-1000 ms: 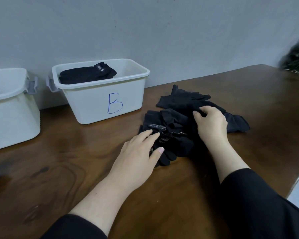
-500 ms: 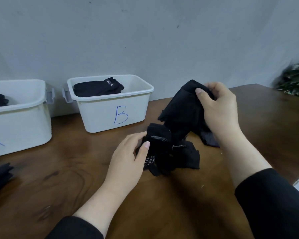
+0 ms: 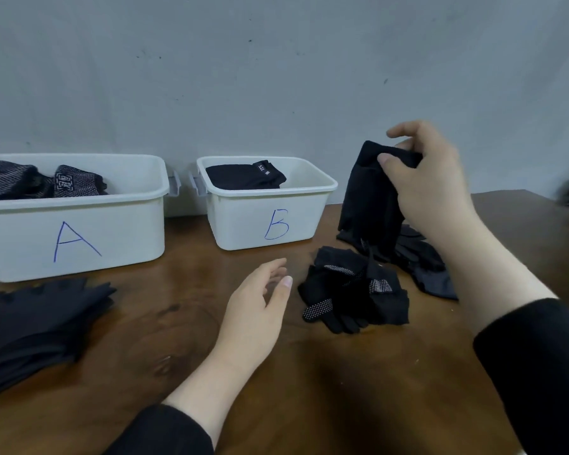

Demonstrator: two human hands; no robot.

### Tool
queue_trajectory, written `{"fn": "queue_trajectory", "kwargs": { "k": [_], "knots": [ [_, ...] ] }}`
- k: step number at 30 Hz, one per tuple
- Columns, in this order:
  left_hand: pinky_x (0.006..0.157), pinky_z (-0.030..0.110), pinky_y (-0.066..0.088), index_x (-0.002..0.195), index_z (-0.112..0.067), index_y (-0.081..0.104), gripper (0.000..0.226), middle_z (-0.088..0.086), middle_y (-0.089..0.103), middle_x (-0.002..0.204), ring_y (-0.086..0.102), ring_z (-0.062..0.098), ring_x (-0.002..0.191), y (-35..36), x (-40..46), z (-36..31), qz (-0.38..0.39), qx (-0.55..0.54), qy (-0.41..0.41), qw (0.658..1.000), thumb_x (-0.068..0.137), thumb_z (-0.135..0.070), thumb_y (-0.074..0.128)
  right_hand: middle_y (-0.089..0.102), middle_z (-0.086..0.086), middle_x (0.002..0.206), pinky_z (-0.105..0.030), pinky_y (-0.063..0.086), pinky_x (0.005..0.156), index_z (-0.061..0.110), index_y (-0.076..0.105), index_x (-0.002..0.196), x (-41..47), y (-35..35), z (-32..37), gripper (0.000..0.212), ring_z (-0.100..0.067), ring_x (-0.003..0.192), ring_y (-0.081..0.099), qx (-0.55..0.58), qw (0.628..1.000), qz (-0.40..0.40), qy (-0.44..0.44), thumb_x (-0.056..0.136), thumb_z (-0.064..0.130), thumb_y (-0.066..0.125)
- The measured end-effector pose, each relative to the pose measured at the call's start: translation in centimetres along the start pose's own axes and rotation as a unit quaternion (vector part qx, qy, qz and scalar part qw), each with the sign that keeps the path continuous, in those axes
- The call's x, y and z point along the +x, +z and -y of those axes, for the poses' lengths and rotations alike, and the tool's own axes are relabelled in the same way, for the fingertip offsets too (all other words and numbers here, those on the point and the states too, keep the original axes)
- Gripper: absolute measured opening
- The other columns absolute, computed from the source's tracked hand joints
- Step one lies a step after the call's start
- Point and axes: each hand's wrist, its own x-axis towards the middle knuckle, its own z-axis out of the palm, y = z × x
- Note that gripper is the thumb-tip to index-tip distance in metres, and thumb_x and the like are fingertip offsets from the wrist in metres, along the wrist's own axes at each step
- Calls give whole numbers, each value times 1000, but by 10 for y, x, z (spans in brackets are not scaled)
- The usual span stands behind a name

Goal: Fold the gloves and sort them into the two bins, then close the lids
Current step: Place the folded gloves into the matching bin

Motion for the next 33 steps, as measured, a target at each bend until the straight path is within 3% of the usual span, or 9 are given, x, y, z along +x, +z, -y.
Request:
{"fn": "queue_trajectory", "kwargs": {
  "k": [7,14,18,22,24,25,27,30,33],
  "knots": [
    [103,24,47,137,-31,56,37,-19,62,126,57,-3,115,31,8,-26,50,-2,12,999,101,-37,53,64,8,91,-46,56,85,28,60,116,-1,0,-1,19,-20,88,66,21,999,-4,38,98,21,61],
    [96,38,49,137,-4,56,50,11,65,129,61,24,116,87,41,-70,104,-116,-170,973,98,-35,61,66,7,91,-45,58,83,27,62,112,-3,-11,-9,17,-21,87,68,46,996,-12,69,97,19,61],
    [66,33,44,80,-7,69,30,11,57,68,54,27,68,103,49,-69,74,-140,-163,974,97,-31,62,68,5,90,-48,58,85,27,64,109,-3,-22,-18,15,-22,88,70,61,993,-26,93,96,19,62],
    [63,37,29,51,-14,35,52,6,30,57,30,20,62,110,57,-53,63,-72,-134,986,94,-25,62,70,1,96,-45,58,79,26,65,108,-1,-31,-20,14,-21,87,70,79,989,-75,95,97,19,60],
    [67,39,41,60,-15,40,41,-8,30,71,28,12,70,107,59,-48,77,-50,-139,986,94,-22,63,70,-4,103,-43,58,78,27,65,110,2,-35,-21,16,-22,89,70,98,985,-90,108,96,20,60],
    [78,39,49,95,3,55,25,12,61,115,52,26,115,104,59,-45,82,-58,-151,983,95,-21,61,69,-7,106,-42,59,76,28,65,110,2,-35,-22,18,-22,89,70,118,982,-90,120,95,21,60],
    [98,36,51,117,-18,73,27,9,71,115,65,27,107,92,60,-40,49,-91,-163,981,96,-24,56,68,-7,107,-35,58,66,29,65,111,2,-33,-21,20,-20,83,70,165,971,-86,147,95,18,59],
    [87,35,53,104,-20,73,31,1,76,99,68,20,94,60,57,-46,-30,-215,-185,959,98,-43,52,65,-3,101,-33,51,60,26,65,111,-4,-19,-17,25,-18,75,63,239,949,-76,191,93,12,55],
    [95,38,54,113,-16,65,46,8,75,111,70,18,102,25,43,-59,60,-375,-239,894,97,-57,51,69,-7,106,-29,50,58,21,65,115,-13,9,-4,29,-16,74,64,332,913,-52,232,93,7,52]
  ]
}}
